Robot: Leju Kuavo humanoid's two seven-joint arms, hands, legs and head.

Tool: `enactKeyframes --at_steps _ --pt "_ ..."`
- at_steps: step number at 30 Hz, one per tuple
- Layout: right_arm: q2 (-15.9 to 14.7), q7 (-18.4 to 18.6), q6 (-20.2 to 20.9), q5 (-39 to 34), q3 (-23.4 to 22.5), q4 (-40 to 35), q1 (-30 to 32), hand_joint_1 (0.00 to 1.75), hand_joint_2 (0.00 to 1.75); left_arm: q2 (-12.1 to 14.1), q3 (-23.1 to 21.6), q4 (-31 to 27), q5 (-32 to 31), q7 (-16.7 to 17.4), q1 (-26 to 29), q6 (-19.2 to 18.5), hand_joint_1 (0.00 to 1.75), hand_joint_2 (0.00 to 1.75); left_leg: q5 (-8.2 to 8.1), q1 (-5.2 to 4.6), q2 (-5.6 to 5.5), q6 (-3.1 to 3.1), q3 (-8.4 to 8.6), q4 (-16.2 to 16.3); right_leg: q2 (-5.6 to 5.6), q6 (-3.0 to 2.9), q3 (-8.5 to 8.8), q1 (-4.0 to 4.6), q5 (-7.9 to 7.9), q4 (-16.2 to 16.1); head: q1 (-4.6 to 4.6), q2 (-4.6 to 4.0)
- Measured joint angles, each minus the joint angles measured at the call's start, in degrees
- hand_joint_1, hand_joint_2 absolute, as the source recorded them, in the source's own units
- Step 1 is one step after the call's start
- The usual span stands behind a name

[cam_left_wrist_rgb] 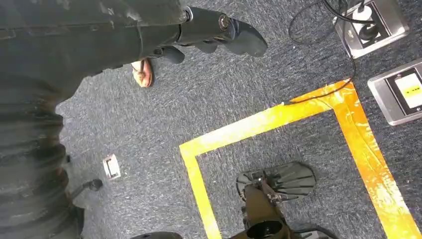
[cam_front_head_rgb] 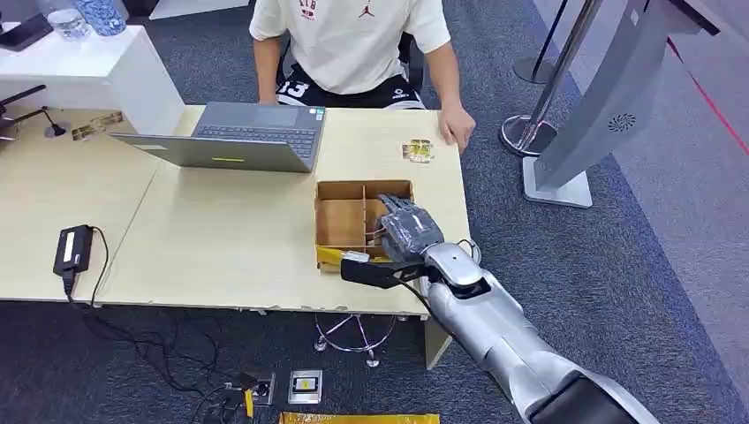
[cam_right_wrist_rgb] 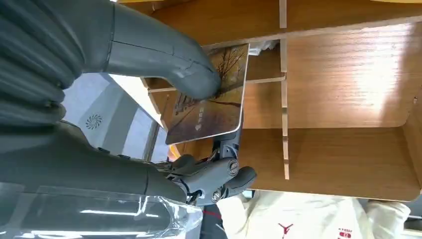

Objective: Pass the card to the sensor for recognition and then transmit it.

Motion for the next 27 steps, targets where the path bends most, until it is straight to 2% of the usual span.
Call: enactKeyframes --at_steps 7,9,11,15,20,24,27 --pt "-0.3 0.2 -0.1 0.0 0.0 0.0 0.0 1.54 1.75 0.0 -0.1 0.0 -0.4 0.0 0.0 -0.1 0.0 1.75 0.0 0.0 0.0 0.0 0.0 0.0 0.0 0.0 0.0 0.0 0.0 0.0 0.0 -0.02" --pt "-0.3 0.2 -0.1 0.0 0.0 0.0 0.0 1.57 1.75 0.0 -0.1 0.0 -0.5 0.0 -0.1 -0.1 0.0 1.75 0.0 0.0 0.0 0.0 0.0 0.0 0.0 0.0 0.0 0.0 0.0 0.0 0.0 -0.02" --pt "-0.4 0.2 -0.3 0.0 0.0 0.0 0.0 1.71 1.75 0.0 -0.1 0.0 -0.5 0.0 -0.1 -0.1 0.0 1.75 0.0 0.0 0.0 0.0 0.0 0.0 0.0 0.0 0.0 0.0 0.0 0.0 0.0 -0.02" --pt "-0.5 0.2 -2.0 -0.2 -0.1 0.0 0.1 1.75 1.75 0.0 -0.1 0.0 -0.5 0.0 -0.1 -0.1 0.0 1.75 0.0 0.0 0.0 0.0 0.0 0.0 0.0 0.0 0.0 0.0 0.0 0.0 0.0 -0.02" --pt "-0.7 -0.3 -7.8 -1.9 -1.9 -0.4 -0.1 1.75 1.75 0.0 -0.1 0.0 -0.6 -0.4 -0.1 0.0 0.0 1.75 0.0 0.0 0.0 0.0 -0.01 0.0 0.0 0.0 0.0 0.0 0.0 0.0 0.0 -0.02" --pt "-0.9 -3.2 -15.5 -5.0 -4.5 -1.5 -2.0 1.73 1.75 0.1 -0.1 0.0 -1.2 -1.2 -0.1 0.0 0.0 1.75 0.01 -0.01 0.0 0.0 0.0 0.0 0.0 0.0 0.0 -0.01 0.02 0.0 0.0 -0.02" --pt "-1.2 -5.2 -19.5 -6.6 -7.1 -2.6 -5.1 1.68 1.75 0.1 -0.1 0.0 -1.9 -1.7 -0.3 -0.1 0.0 1.75 0.01 -0.01 0.0 0.0 0.0 0.0 -0.01 -0.02 0.0 -0.01 0.03 0.0 0.02 -0.02"
